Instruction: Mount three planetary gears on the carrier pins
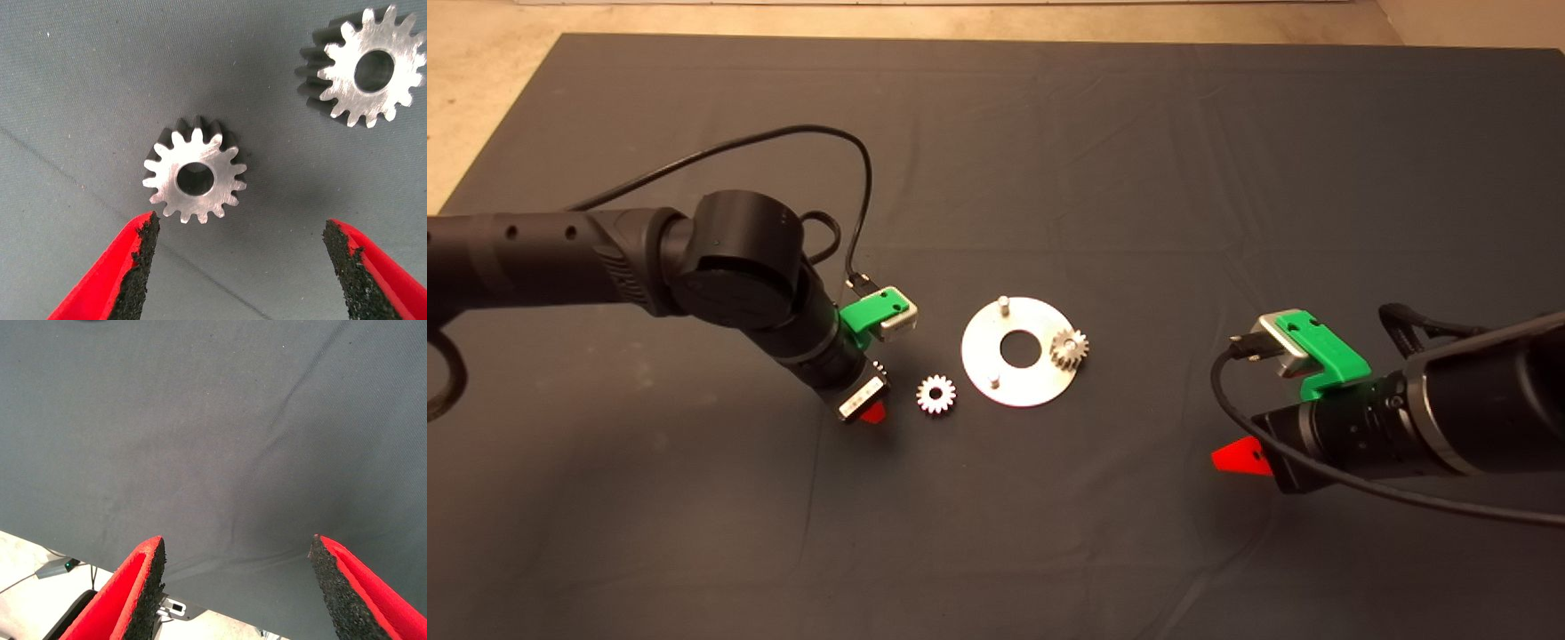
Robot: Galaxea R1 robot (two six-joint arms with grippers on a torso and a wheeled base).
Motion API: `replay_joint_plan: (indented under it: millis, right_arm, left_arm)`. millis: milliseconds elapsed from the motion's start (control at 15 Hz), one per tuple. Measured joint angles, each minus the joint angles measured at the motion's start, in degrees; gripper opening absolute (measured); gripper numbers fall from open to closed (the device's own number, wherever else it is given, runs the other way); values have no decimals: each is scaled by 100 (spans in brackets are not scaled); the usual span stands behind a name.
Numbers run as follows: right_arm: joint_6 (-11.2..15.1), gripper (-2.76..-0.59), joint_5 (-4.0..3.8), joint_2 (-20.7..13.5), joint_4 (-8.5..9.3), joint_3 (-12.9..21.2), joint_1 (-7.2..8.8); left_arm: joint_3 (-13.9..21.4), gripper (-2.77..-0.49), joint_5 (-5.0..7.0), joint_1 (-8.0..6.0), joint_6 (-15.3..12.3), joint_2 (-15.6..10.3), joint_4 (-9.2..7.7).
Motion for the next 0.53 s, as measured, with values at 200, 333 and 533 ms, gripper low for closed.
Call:
replay_joint_plan:
  millis: [200, 333, 533]
  right_arm:
    - [0, -175, -1, 2, 0, 0, 0]
    - [-2, -175, 0, 2, 0, 0, 0]
    - [0, -175, 0, 2, 0, 0, 0]
  left_arm:
    - [-68, -151, -11, 2, 0, 2, 0]
    - [-68, -151, -16, 5, 0, 22, 0]
    - [-99, -151, -35, 16, 2, 24, -1]
